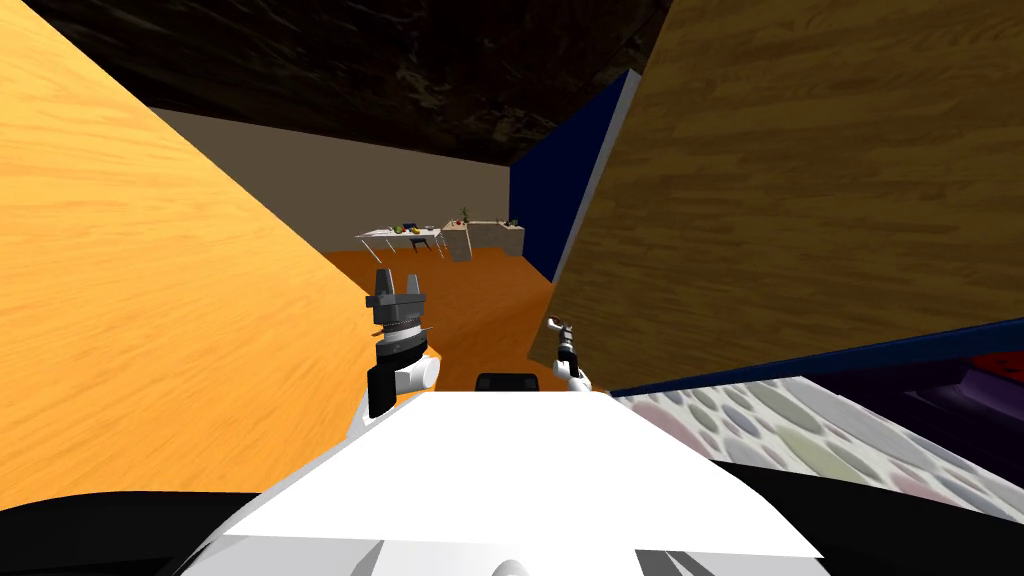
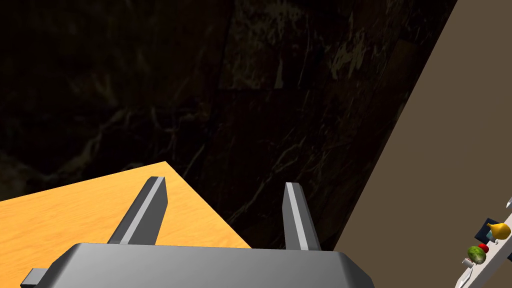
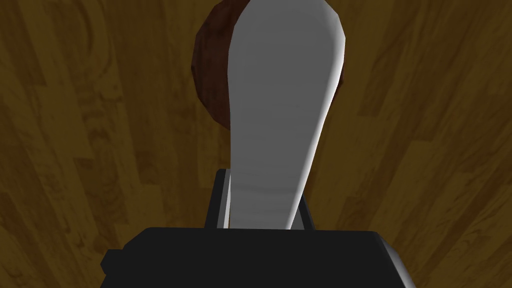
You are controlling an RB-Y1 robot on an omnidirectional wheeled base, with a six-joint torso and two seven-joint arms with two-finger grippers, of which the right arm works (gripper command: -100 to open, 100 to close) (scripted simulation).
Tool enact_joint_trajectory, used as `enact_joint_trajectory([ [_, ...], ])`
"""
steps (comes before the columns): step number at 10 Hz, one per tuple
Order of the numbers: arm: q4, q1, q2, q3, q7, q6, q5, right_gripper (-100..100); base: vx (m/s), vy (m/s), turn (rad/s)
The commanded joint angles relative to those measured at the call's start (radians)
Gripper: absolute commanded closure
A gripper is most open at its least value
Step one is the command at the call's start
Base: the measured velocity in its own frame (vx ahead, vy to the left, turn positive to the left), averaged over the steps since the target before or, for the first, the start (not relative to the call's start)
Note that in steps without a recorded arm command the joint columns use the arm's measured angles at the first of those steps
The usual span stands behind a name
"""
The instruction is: Push the door open
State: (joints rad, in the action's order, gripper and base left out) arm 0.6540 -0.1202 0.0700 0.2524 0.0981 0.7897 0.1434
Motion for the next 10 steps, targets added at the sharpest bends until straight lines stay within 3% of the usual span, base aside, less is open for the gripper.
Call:
enact_joint_trajectory([
  [1,0.033,0.009,0.007,0.012,0.006,-0.015,0.005,100,0.121,0.015,-0.025],
  [6,0.033,0.011,0.017,0.048,0.018,-0.013,0.026,100,0.137,0.031,-0.043],
  [10,0.033,0.015,0.02,0.103,0.036,-0.009,0.058,100,0.199,0.026,-0.052],
])
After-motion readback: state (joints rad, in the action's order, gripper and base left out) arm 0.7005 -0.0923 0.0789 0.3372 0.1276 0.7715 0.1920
